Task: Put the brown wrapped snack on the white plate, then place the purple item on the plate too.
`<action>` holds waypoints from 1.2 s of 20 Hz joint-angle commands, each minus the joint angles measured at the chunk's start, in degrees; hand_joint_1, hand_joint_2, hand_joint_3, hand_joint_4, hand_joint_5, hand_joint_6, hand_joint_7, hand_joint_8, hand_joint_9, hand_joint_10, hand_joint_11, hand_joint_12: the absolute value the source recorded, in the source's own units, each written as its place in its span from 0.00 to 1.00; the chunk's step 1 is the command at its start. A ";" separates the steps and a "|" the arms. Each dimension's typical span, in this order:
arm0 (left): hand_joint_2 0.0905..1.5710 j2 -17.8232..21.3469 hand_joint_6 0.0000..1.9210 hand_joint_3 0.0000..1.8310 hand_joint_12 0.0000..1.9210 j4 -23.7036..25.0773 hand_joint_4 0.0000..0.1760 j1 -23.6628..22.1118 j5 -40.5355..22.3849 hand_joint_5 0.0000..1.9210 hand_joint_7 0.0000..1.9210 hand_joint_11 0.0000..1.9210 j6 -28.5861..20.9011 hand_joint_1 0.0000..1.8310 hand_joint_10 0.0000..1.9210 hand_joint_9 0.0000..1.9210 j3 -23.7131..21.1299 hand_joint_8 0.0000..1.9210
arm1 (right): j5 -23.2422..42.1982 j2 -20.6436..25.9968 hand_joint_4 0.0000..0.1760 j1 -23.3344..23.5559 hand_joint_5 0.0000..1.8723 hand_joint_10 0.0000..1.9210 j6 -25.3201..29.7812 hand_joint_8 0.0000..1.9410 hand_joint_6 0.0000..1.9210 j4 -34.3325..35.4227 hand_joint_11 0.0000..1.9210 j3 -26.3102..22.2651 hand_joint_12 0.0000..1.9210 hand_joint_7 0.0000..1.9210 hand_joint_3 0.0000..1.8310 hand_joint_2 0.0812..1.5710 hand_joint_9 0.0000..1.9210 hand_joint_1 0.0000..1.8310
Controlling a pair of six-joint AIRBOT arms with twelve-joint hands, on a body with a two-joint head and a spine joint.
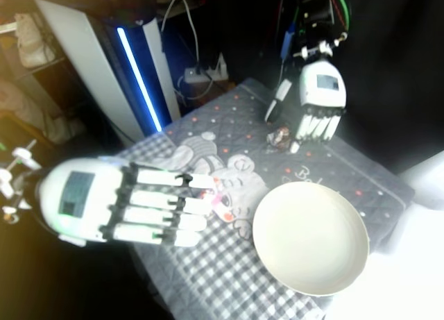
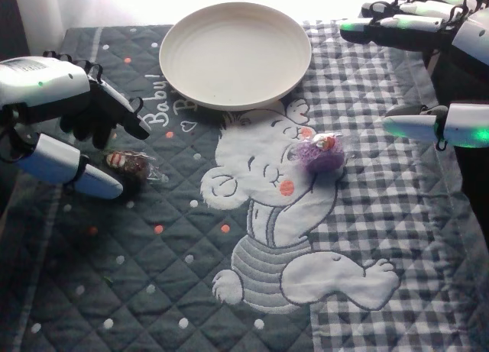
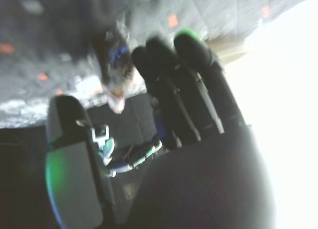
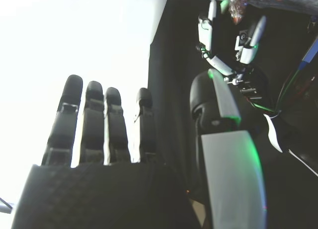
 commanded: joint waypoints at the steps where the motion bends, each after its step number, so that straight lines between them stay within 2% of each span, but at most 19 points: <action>1: 0.55 -0.61 0.00 0.00 0.97 -1.43 0.00 -0.73 -4.11 0.49 0.48 0.42 -0.07 0.50 0.82 0.44 0.49 0.56 | 6.67 0.05 0.80 0.52 0.17 0.00 0.21 0.00 0.00 2.05 0.00 0.27 0.36 0.09 0.00 0.70 0.11 0.44; 2: 0.57 -1.61 0.00 0.00 0.94 -1.77 0.00 -0.82 -3.85 0.52 0.51 0.43 -0.02 0.53 0.76 0.48 1.21 0.49 | 6.67 0.05 0.74 0.52 0.17 0.00 0.21 0.00 0.00 2.08 0.00 0.27 0.37 0.09 0.00 0.70 0.11 0.45; 3: 0.63 -2.45 0.29 0.00 0.99 -1.92 0.79 -0.87 -3.53 0.58 0.48 0.42 0.08 0.57 0.83 0.47 1.88 0.60 | 6.67 0.05 0.74 0.52 0.17 0.00 0.21 0.00 0.00 2.12 0.00 0.28 0.38 0.09 0.00 0.70 0.12 0.44; 4: 0.65 -2.92 0.39 0.00 1.00 -2.06 0.96 -0.87 -3.22 0.57 0.46 0.40 0.21 0.58 0.90 0.45 2.26 0.69 | 6.67 0.05 0.78 0.52 0.17 0.00 0.21 0.00 0.00 2.13 0.00 0.28 0.37 0.10 0.00 0.70 0.11 0.43; 5: 0.65 -3.30 0.41 0.00 1.00 -2.10 0.94 -0.86 -2.96 0.57 0.45 0.40 0.21 0.58 0.94 0.45 2.59 0.75 | 6.68 0.06 0.78 0.52 0.17 0.00 0.21 0.00 0.00 2.13 0.00 0.29 0.38 0.10 0.00 0.70 0.12 0.44; 6: 0.66 -3.49 0.43 0.00 1.00 -2.19 0.57 -0.82 -2.75 0.56 0.46 0.36 0.22 0.59 0.89 0.45 2.78 0.69 | 6.73 0.06 0.70 0.52 0.17 0.00 0.21 0.00 0.00 2.14 0.00 0.36 0.39 0.10 0.00 0.70 0.12 0.44; 8: 0.67 -3.81 0.46 0.00 1.00 -3.19 0.28 -0.47 -2.72 0.54 0.46 0.35 0.34 0.59 0.85 0.46 3.08 0.65 | 6.83 0.05 0.75 0.52 0.17 0.00 0.21 0.00 0.00 2.25 0.00 0.39 0.37 0.10 0.00 0.70 0.12 0.44; 9: 0.67 -4.09 0.45 0.00 1.00 -4.13 0.01 -0.12 -2.89 0.55 0.47 0.37 0.34 0.60 0.90 0.47 3.39 0.69 | 6.85 0.05 0.74 0.52 0.17 0.00 0.21 0.00 0.00 2.28 0.00 0.40 0.36 0.11 0.00 0.71 0.12 0.43; 10: 0.65 -4.22 0.38 0.00 1.00 -5.44 0.00 0.23 -3.63 0.58 0.49 0.45 0.33 0.64 0.98 0.50 3.60 0.81 | 6.85 0.04 0.79 0.52 0.17 0.00 0.21 0.00 0.00 2.28 0.00 0.40 0.36 0.11 0.00 0.71 0.11 0.42; 12: 0.65 -3.94 0.36 0.00 1.00 -6.08 0.00 -0.29 -4.86 0.59 0.46 0.49 0.30 0.65 1.00 0.54 3.63 0.93 | 6.85 0.04 0.77 0.52 0.17 0.00 0.21 0.00 0.00 2.27 0.00 0.40 0.34 0.10 0.00 0.71 0.11 0.42; 13: 0.65 -3.50 0.37 0.00 1.00 -6.00 0.00 -1.63 -5.75 0.59 0.47 0.53 0.30 0.65 1.00 0.57 3.61 0.89 | 6.85 0.05 0.82 0.52 0.17 0.00 0.21 0.00 0.00 2.27 0.00 0.40 0.38 0.11 0.00 0.72 0.12 0.41; 15: 0.63 -2.87 0.30 0.00 1.00 -4.78 0.00 -5.42 -6.67 0.63 0.50 0.56 0.32 0.64 0.99 0.57 3.83 0.81 | 6.84 0.04 0.70 0.52 0.17 0.00 0.21 0.00 0.00 2.27 0.00 0.54 0.45 0.13 0.00 0.72 0.15 0.41; 16: 0.62 -2.99 0.25 0.00 1.00 -4.34 0.00 -7.68 -6.84 0.66 0.47 0.60 0.34 0.65 1.00 0.55 4.44 0.89 | 6.85 -0.01 0.61 0.52 0.19 0.00 0.21 0.00 0.00 2.27 0.00 0.64 0.45 0.14 0.00 0.72 0.15 0.42; 17: 0.62 -3.78 0.25 0.00 1.00 -4.35 0.00 -9.64 -6.75 0.66 0.47 0.55 0.35 0.65 0.92 0.51 5.58 0.76 | 6.85 -0.15 0.60 0.52 0.19 0.00 0.21 0.00 0.00 2.25 0.00 0.83 0.46 0.14 0.00 0.71 0.16 0.43; 18: 0.62 -5.32 0.24 0.00 1.00 -5.13 0.00 -11.42 -6.23 0.66 0.49 0.56 0.35 0.66 0.91 0.52 7.46 0.70 | 6.85 -0.38 0.63 0.52 0.19 0.00 0.21 0.00 0.00 2.22 0.01 1.06 0.47 0.14 0.00 0.72 0.16 0.40; 19: 0.62 -7.58 0.24 0.00 0.98 -6.81 0.00 -12.47 -5.59 0.66 0.49 0.48 0.36 0.65 0.91 0.51 10.26 0.70 | 6.85 -0.64 0.62 0.52 0.19 0.00 0.21 0.00 0.00 2.20 0.00 1.28 0.47 0.14 0.00 0.72 0.15 0.40; 21: 0.62 -12.52 0.24 0.00 1.00 -10.62 0.00 -13.53 -4.06 0.66 0.42 0.53 0.34 0.65 1.00 0.49 16.04 0.89 | 6.85 -1.61 0.69 0.53 0.17 0.00 0.22 0.00 0.00 1.65 0.00 2.10 0.43 0.11 0.00 0.72 0.14 0.39; 23: 0.64 -18.62 0.34 0.00 1.00 -10.93 0.00 -15.58 0.68 0.61 0.43 0.55 0.32 0.63 1.00 0.48 22.45 0.81 | 6.87 -2.64 0.71 0.54 0.18 0.00 0.23 0.00 0.00 1.43 0.01 3.09 0.37 0.11 0.00 0.72 0.13 0.40; 24: 0.65 -20.59 0.38 0.00 0.98 -10.82 0.00 -16.08 2.33 0.58 0.50 0.48 0.16 0.62 0.84 0.49 24.65 0.55 | 6.87 -3.02 0.77 0.54 0.16 0.00 0.27 0.00 0.00 1.28 0.02 3.44 0.34 0.10 0.00 0.73 0.12 0.35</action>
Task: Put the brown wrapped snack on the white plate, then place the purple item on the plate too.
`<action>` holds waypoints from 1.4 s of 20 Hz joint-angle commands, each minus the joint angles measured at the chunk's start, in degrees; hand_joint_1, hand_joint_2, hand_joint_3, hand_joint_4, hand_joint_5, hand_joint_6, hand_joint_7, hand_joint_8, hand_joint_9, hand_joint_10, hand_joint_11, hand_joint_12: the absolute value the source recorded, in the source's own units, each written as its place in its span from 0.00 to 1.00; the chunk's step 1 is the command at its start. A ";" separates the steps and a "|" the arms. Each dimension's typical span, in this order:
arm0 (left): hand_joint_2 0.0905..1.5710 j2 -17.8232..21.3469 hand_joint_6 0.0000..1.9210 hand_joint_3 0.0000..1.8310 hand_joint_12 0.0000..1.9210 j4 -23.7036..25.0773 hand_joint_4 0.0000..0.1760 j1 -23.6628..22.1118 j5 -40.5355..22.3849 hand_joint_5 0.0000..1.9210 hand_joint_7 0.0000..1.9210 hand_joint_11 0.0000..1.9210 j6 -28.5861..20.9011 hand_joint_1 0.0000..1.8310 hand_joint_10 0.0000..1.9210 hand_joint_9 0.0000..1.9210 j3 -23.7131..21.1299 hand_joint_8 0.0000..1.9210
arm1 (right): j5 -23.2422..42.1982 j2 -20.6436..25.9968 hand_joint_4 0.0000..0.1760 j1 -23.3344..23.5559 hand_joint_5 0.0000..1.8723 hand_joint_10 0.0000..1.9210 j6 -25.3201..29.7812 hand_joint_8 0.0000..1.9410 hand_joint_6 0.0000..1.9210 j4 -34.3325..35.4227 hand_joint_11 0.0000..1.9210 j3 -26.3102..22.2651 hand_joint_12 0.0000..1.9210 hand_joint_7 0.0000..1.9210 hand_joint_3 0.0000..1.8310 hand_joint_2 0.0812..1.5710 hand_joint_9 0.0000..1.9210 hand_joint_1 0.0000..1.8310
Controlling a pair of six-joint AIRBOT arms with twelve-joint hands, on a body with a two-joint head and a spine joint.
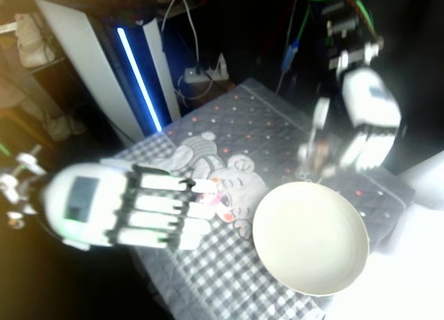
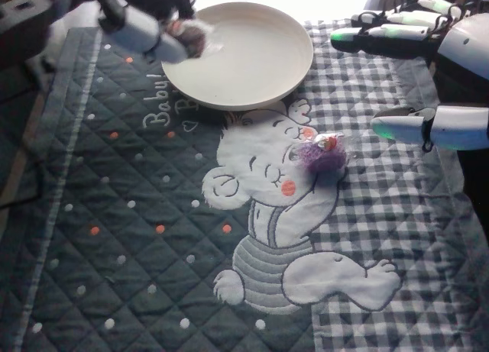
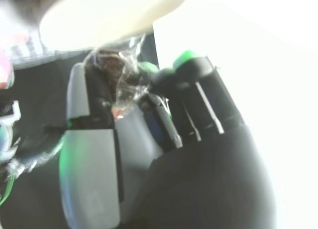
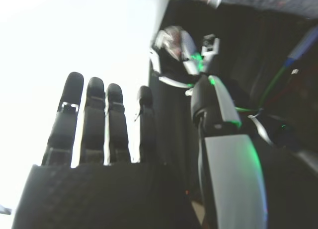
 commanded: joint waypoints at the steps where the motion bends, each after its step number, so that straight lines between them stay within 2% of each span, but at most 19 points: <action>1: 0.65 -1.24 0.38 0.00 0.95 0.41 0.00 -1.14 -3.29 0.59 0.56 0.48 -2.13 0.61 0.73 0.51 2.09 0.39 | 6.77 -0.57 0.73 0.55 0.16 0.00 0.56 0.00 0.00 1.79 0.03 0.94 0.34 0.11 0.00 0.73 0.13 0.35; 2: 0.65 -2.17 0.40 0.00 0.95 1.10 0.79 -1.19 -2.66 0.58 0.55 0.48 -2.98 0.58 0.73 0.51 3.31 0.33 | 6.75 -1.07 0.69 0.55 0.16 0.01 0.87 0.01 0.00 1.51 0.05 1.39 0.34 0.13 0.00 0.73 0.14 0.34; 3: 0.61 -3.56 0.15 0.00 0.94 2.32 0.00 -1.62 -1.17 0.51 0.52 0.46 -3.04 0.52 0.71 0.48 4.83 0.29 | 6.75 -1.96 0.66 0.59 0.16 0.00 1.29 0.00 0.00 1.08 0.04 2.03 0.34 0.12 0.00 0.74 0.14 0.32; 5: 0.57 -4.96 0.01 0.00 0.95 4.75 0.00 -2.47 0.38 0.47 0.46 0.42 -3.03 0.47 0.72 0.42 5.93 0.27 | 6.75 -2.36 0.67 0.63 0.16 0.00 1.66 0.00 0.00 0.83 0.06 2.30 0.35 0.13 0.00 0.73 0.15 0.31; 7: 0.55 -4.22 0.00 0.00 0.82 4.86 0.08 -2.29 -0.55 0.39 0.46 0.26 -3.03 0.45 0.51 0.39 4.84 0.12 | 6.73 -2.46 0.73 0.64 0.17 0.00 2.12 0.00 0.00 0.49 0.05 2.32 0.45 0.13 0.00 0.73 0.18 0.30; 8: 0.56 -3.39 0.00 0.00 0.88 4.86 0.23 -2.06 -1.22 0.37 0.44 0.23 -3.03 0.43 0.59 0.34 3.84 0.10 | 6.71 -2.46 0.78 0.64 0.17 0.01 2.39 0.00 0.00 0.39 0.09 2.33 0.48 0.14 0.00 0.73 0.22 0.29; 9: 0.56 -2.24 0.00 0.00 0.92 4.86 0.26 -1.81 -2.00 0.36 0.43 0.22 -3.04 0.42 0.64 0.32 2.49 0.09 | 6.70 -2.45 0.79 0.64 0.17 0.01 2.58 0.00 0.00 0.28 0.10 2.33 0.50 0.15 0.00 0.72 0.23 0.30; 13: 0.57 4.38 0.00 0.00 0.83 4.16 0.23 0.70 -9.47 0.34 0.43 0.23 -3.10 0.40 0.44 0.35 -5.38 0.02 | 6.71 -2.44 0.58 0.65 0.19 0.00 3.60 0.00 0.00 -0.17 0.01 2.35 0.54 0.17 0.00 0.72 0.18 0.32; 14: 0.58 6.31 0.00 0.00 0.81 3.86 0.21 1.69 -12.21 0.33 0.42 0.20 -3.12 0.41 0.43 0.33 -7.69 0.02 | 6.74 -2.41 0.63 0.68 0.18 0.00 3.94 0.00 0.00 -0.22 0.00 2.41 0.49 0.16 0.00 0.73 0.15 0.33; 15: 0.59 9.63 0.00 0.00 0.86 2.92 0.20 3.76 -15.81 0.33 0.42 0.16 -3.19 0.40 0.53 0.28 -11.30 0.02 | 6.99 -2.34 0.61 0.70 0.19 0.00 4.45 0.00 0.00 -0.21 0.00 2.53 0.46 0.16 0.00 0.73 0.15 0.34; 17: 0.60 14.78 0.00 0.00 0.77 0.19 0.28 8.04 -22.22 0.32 0.40 0.16 -4.23 0.39 0.38 0.30 -16.88 0.01 | 8.20 -1.90 0.52 0.70 0.20 0.01 5.48 0.00 0.00 -0.10 0.00 2.53 0.39 0.16 0.00 0.73 0.14 0.34; 18: 0.59 18.18 0.00 0.00 0.63 -2.49 0.27 11.39 -27.01 0.31 0.38 0.16 -4.34 0.41 0.24 0.31 -20.39 0.00 | 9.36 -1.46 0.48 0.72 0.20 0.01 6.34 0.00 0.00 0.15 0.02 2.53 0.39 0.18 0.00 0.73 0.16 0.35; 20: 0.61 22.75 0.00 0.00 0.63 -6.73 0.00 16.55 -33.84 0.32 0.36 0.09 -4.36 0.45 0.09 0.32 -25.02 0.00 | 10.17 -0.38 0.60 0.89 0.20 0.01 6.85 0.00 0.00 0.52 0.03 2.57 0.39 0.19 0.00 0.72 0.18 0.37; 21: 0.62 24.16 0.00 0.00 0.63 -7.97 0.20 18.25 -36.03 0.32 0.35 0.02 -4.36 0.41 0.06 0.31 -26.36 0.00 | 10.16 0.10 0.65 0.93 0.20 0.01 6.85 0.00 0.00 0.56 0.05 2.65 0.39 0.20 0.00 0.72 0.19 0.36; 22: 0.62 25.23 0.00 0.00 0.60 -8.65 0.06 19.43 -37.27 0.33 0.36 0.03 -4.36 0.41 0.04 0.34 -27.28 0.00 | 10.10 0.52 0.45 0.95 0.22 0.00 6.85 0.00 0.00 0.56 0.07 2.75 0.37 0.23 0.00 0.72 0.21 0.35; 23: 0.62 25.94 0.00 0.00 0.59 -9.01 0.03 20.09 -37.87 0.33 0.37 0.07 -4.36 0.40 0.03 0.35 -27.99 0.00 | 9.88 0.87 0.34 0.95 0.24 0.00 6.85 0.00 0.00 0.56 0.08 2.99 0.35 0.23 0.00 0.72 0.22 0.35; 25: 0.56 26.20 0.00 0.00 0.50 -9.13 0.00 20.53 -37.85 0.34 0.38 0.12 -4.38 0.51 0.01 0.36 -28.24 0.00 | 9.20 0.91 0.40 1.02 0.26 0.00 6.85 0.00 0.00 0.55 0.11 3.54 0.24 0.26 0.00 0.71 0.22 0.34; 27: 0.56 26.00 0.00 0.00 0.48 -9.13 0.00 20.56 -37.50 0.34 0.39 0.10 -4.38 0.50 0.01 0.37 -28.18 0.00 | 8.28 0.84 0.65 2.43 0.25 0.00 6.86 0.00 0.00 0.49 0.07 4.43 0.25 0.26 0.00 0.70 0.21 0.31; 28: 0.56 26.42 0.00 0.00 0.48 -9.13 0.00 20.65 -37.57 0.34 0.39 0.10 -4.38 0.48 0.01 0.37 -28.46 0.00 | 2.26 0.09 0.71 9.37 0.25 0.00 6.83 0.00 0.00 -5.04 0.01 5.25 0.26 0.23 0.00 0.70 0.18 0.32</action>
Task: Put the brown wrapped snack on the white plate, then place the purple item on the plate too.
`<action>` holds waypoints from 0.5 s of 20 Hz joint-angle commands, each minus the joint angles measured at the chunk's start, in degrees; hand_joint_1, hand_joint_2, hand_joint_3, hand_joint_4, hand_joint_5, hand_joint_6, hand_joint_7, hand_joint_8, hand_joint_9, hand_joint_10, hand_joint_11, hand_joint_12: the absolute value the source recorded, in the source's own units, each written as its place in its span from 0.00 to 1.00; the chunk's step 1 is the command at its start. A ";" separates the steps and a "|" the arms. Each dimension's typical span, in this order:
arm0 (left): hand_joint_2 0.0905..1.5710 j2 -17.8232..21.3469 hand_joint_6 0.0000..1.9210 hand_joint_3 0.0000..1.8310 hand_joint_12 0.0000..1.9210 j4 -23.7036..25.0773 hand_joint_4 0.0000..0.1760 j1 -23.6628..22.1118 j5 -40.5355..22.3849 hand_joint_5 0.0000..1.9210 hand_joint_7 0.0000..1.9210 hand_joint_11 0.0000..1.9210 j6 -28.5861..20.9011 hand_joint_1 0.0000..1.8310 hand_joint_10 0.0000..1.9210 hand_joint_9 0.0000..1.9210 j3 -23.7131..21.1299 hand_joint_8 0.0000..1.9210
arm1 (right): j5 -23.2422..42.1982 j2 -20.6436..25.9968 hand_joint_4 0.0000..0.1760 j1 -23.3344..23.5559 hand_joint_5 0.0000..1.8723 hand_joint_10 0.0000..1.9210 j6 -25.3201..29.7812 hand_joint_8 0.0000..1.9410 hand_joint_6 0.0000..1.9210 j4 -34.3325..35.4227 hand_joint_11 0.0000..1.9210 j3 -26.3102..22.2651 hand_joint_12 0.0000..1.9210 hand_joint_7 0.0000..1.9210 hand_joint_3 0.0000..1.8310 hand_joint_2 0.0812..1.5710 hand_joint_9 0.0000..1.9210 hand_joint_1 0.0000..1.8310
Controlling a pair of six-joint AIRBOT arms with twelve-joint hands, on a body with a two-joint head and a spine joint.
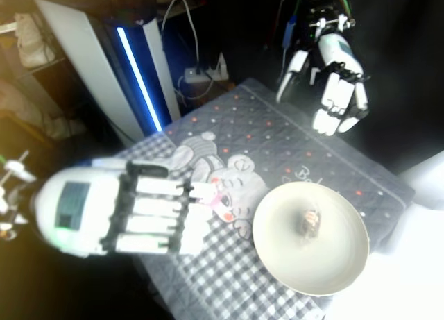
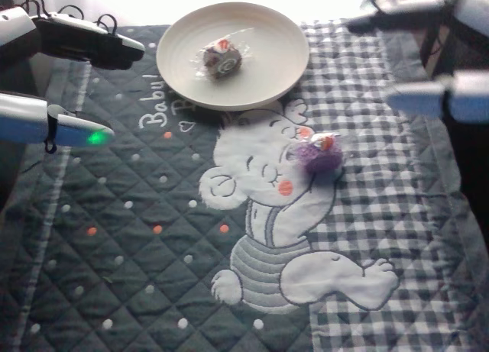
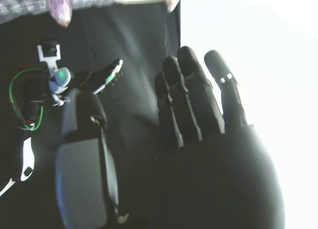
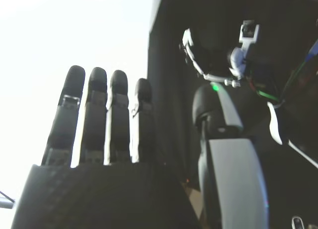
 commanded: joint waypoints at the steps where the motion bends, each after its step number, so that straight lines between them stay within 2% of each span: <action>1: 0.56 1.19 0.00 0.00 0.49 -2.65 0.00 0.53 -7.53 0.34 0.39 0.11 -0.32 0.47 0.01 0.37 -0.90 0.00 | 2.46 -1.38 0.74 5.46 0.25 0.00 0.60 0.00 0.00 -1.08 0.00 0.78 0.25 0.23 0.00 0.71 0.16 0.33; 2: 0.57 2.41 0.00 0.00 0.44 -4.41 0.00 2.73 -9.13 0.34 0.39 0.14 -0.32 0.46 0.01 0.38 -1.79 0.00 | -1.50 -3.26 0.70 9.62 0.25 0.00 0.60 0.00 0.00 -6.00 0.00 1.74 0.24 0.23 0.00 0.71 0.16 0.34; 3: 0.56 3.48 0.00 0.00 0.40 -6.18 0.00 5.17 -10.71 0.35 0.39 0.16 -0.32 0.46 0.00 0.39 -2.62 0.00 | -3.49 -5.01 0.54 12.02 0.25 0.01 0.60 0.01 0.00 -9.19 0.00 2.50 0.20 0.25 0.00 0.71 0.19 0.36; 4: 0.56 3.88 0.00 0.00 0.39 -7.11 0.02 6.41 -11.45 0.34 0.39 0.16 -0.32 0.47 0.00 0.38 -2.92 0.00 | -3.67 -5.73 0.44 12.25 0.26 0.01 0.61 0.01 0.00 -9.65 0.00 2.71 0.17 0.27 0.00 0.70 0.21 0.39; 5: 0.56 3.89 0.00 0.00 0.39 -7.18 0.03 6.48 -11.25 0.34 0.38 0.16 -0.33 0.46 0.00 0.38 -2.90 0.00 | -3.67 -5.85 0.41 12.24 0.27 0.00 0.64 0.00 0.00 -9.86 0.03 2.36 0.28 0.27 0.00 0.68 0.22 0.42; 6: 0.56 3.87 0.00 0.00 0.42 -7.18 0.00 6.42 -11.20 0.34 0.38 0.16 -0.32 0.46 0.00 0.38 -2.91 0.00 | -3.93 -5.87 0.20 12.22 0.28 0.00 0.73 0.00 0.00 -10.21 0.11 1.90 0.37 0.26 0.00 0.68 0.25 0.41; 7: 0.57 3.85 0.00 0.00 0.45 -7.25 0.00 6.51 -11.39 0.35 0.38 0.16 -0.32 0.46 0.00 0.38 -2.98 0.00 | -4.58 -5.91 0.13 12.22 0.27 0.00 0.93 0.00 0.00 -10.79 0.11 1.35 0.45 0.26 0.00 0.69 0.26 0.40; 8: 0.57 3.87 0.00 0.00 0.47 -7.45 0.00 6.75 -11.58 0.35 0.38 0.17 -0.33 0.44 0.00 0.38 -3.14 0.00 | -5.15 -5.92 0.25 12.21 0.26 0.00 1.25 0.00 0.00 -11.38 0.09 0.86 0.54 0.26 0.00 0.71 0.27 0.36; 9: 0.58 4.00 0.00 0.00 0.47 -7.72 0.00 7.06 -11.81 0.35 0.38 0.17 -0.34 0.44 0.00 0.38 -3.36 0.00 | -5.69 -5.94 0.33 12.21 0.26 0.00 1.83 0.00 0.00 -12.21 0.08 0.48 0.58 0.25 0.00 0.70 0.26 0.36; 10: 0.58 4.24 0.00 0.00 0.47 -8.09 0.00 7.48 -12.14 0.35 0.39 0.16 -0.35 0.44 0.00 0.38 -3.57 0.00 | -6.27 -5.97 0.51 12.20 0.25 0.00 2.62 0.00 0.00 -13.06 0.07 0.16 0.61 0.24 0.00 0.69 0.25 0.39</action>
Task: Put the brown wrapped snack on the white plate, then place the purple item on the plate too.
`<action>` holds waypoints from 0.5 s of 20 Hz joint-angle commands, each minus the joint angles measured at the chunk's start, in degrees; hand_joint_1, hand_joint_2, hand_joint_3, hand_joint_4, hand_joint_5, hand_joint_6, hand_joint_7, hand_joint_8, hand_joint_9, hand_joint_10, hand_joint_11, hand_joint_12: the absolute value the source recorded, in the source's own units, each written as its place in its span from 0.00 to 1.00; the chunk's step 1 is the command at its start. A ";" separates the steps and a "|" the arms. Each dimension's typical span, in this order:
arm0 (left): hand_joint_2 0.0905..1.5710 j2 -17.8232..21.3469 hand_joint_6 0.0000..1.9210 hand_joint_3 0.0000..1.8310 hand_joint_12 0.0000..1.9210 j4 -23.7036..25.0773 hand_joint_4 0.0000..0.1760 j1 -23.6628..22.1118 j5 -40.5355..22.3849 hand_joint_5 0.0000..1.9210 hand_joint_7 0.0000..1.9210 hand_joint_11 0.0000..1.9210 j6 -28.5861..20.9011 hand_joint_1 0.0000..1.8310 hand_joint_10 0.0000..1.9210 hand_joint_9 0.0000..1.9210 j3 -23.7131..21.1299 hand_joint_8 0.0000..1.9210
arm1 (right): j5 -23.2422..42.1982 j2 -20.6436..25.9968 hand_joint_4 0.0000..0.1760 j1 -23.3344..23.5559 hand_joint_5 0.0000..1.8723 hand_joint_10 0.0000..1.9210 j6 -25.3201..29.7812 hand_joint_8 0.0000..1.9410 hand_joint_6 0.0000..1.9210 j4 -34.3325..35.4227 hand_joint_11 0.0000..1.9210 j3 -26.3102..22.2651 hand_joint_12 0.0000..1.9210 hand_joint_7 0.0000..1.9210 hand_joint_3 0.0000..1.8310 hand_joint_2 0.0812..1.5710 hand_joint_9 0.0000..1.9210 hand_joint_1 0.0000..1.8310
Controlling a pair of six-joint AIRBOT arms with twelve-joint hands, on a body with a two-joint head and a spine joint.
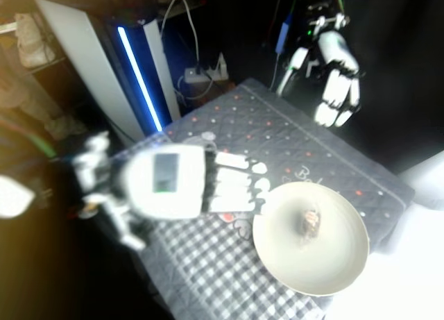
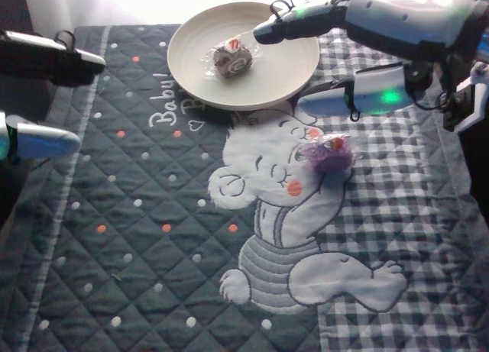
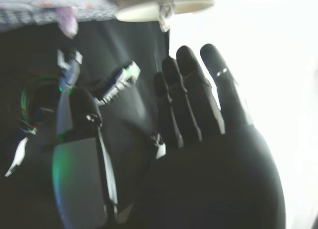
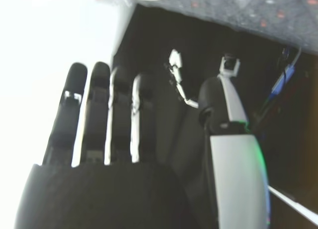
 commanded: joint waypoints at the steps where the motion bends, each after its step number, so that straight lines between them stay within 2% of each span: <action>1: 0.58 0.37 0.00 0.00 0.45 -1.62 0.00 -0.12 -7.35 0.35 0.39 0.16 -0.38 0.43 0.00 0.37 -0.20 0.00 | 4.10 0.19 0.47 0.69 0.25 0.00 0.66 0.00 0.00 1.56 0.04 -0.37 0.61 0.24 0.00 0.69 0.24 0.40; 3: 0.58 0.49 0.00 0.00 0.44 -2.81 0.00 1.25 -8.31 0.35 0.39 0.15 -0.39 0.42 0.00 0.36 -0.39 0.00 | 2.58 0.59 0.55 0.67 0.25 0.00 0.66 0.00 0.00 -0.09 0.01 -1.16 0.66 0.26 0.00 0.68 0.26 0.39; 4: 0.58 0.49 0.00 0.00 0.44 -3.11 0.00 1.69 -8.62 0.35 0.39 0.15 -0.44 0.42 0.00 0.37 -0.44 0.00 | 2.12 0.87 0.70 0.65 0.24 0.00 0.66 0.00 0.00 -0.56 0.00 -1.55 0.61 0.22 0.00 0.68 0.23 0.34; 5: 0.58 0.49 0.00 0.00 0.44 -3.29 0.00 2.01 -8.77 0.35 0.39 0.15 -0.48 0.42 0.00 0.37 -0.50 0.00 | 1.83 1.22 0.69 0.64 0.23 0.00 0.66 0.00 0.00 -0.90 0.00 -1.98 0.60 0.21 0.00 0.68 0.21 0.35; 7: 0.58 0.60 0.00 0.00 0.43 -3.71 0.00 2.75 -9.23 0.35 0.38 0.13 -0.79 0.42 0.00 0.37 -0.68 0.00 | 0.68 2.04 0.52 0.17 0.23 0.00 0.66 0.00 0.00 -1.68 0.00 -3.08 0.57 0.21 0.00 0.67 0.20 0.40; 8: 0.58 0.62 0.00 0.00 0.43 -3.89 0.00 2.96 -9.43 0.35 0.38 0.13 -0.82 0.42 0.00 0.37 -0.72 0.00 | 0.48 2.03 0.52 -0.11 0.23 0.00 0.66 0.00 0.00 -1.72 0.00 -3.11 0.57 0.21 0.00 0.67 0.20 0.40; 9: 0.58 0.64 0.00 0.00 0.45 -4.30 0.00 3.53 -9.82 0.35 0.38 0.13 -0.84 0.43 0.00 0.37 -0.77 0.00 | 0.12 1.90 0.66 -1.26 0.22 0.00 0.66 0.00 0.00 -1.48 0.00 -3.10 0.57 0.20 0.00 0.67 0.20 0.39; 10: 0.58 0.62 0.00 0.00 0.45 -4.44 0.00 3.72 -9.95 0.35 0.38 0.12 -0.84 0.42 0.00 0.37 -0.78 0.00 | -0.05 1.69 0.53 -2.50 0.23 0.01 0.66 0.00 0.00 -0.73 0.04 -2.94 0.56 0.22 0.00 0.66 0.24 0.40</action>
